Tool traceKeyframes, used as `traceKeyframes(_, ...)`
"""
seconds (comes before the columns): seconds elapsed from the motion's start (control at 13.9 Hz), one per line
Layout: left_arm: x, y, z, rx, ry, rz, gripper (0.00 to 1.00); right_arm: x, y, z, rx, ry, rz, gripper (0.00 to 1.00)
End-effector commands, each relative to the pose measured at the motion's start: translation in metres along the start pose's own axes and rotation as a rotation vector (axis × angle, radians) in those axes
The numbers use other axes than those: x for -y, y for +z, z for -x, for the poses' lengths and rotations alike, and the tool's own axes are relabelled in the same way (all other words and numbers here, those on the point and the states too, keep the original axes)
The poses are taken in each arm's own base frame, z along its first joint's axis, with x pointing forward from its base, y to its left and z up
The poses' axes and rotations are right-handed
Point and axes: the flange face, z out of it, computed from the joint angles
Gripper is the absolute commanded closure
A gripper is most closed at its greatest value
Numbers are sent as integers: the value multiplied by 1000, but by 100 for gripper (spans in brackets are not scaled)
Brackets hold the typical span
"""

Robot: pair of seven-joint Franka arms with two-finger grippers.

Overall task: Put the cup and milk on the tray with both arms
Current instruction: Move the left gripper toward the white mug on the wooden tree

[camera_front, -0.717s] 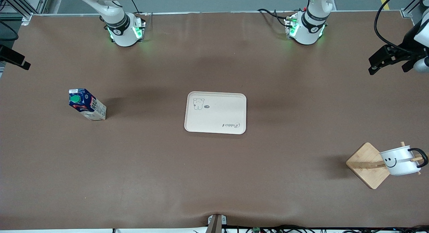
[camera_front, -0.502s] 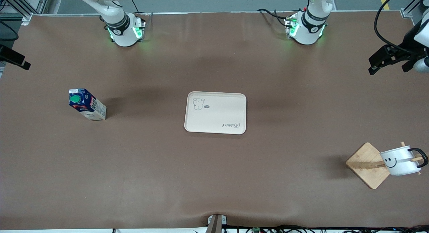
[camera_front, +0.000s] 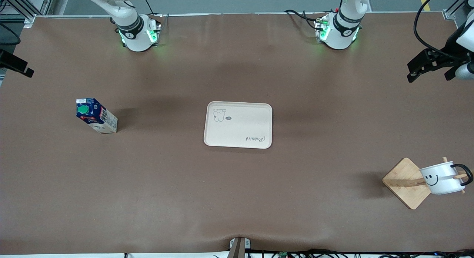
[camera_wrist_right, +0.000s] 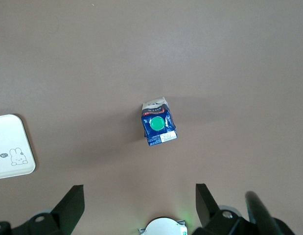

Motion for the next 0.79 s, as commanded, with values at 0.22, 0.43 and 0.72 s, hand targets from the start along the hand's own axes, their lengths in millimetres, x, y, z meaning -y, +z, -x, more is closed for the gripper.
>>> traceKeyframes(0.22, 28, 34, -40, -42, -58, 14, 0, -6, 2, 1, 9, 21, -18, 0)
traceKeyframes(0.43, 43, 64, -71, -114, -89, 27, 0, -5, 2, 1, 9, 20, -18, 0)
traceKeyframes(0.72, 45, 109, -100, -160, -168, 46, 0, -5, 2, 0, 9, 20, -18, 0)
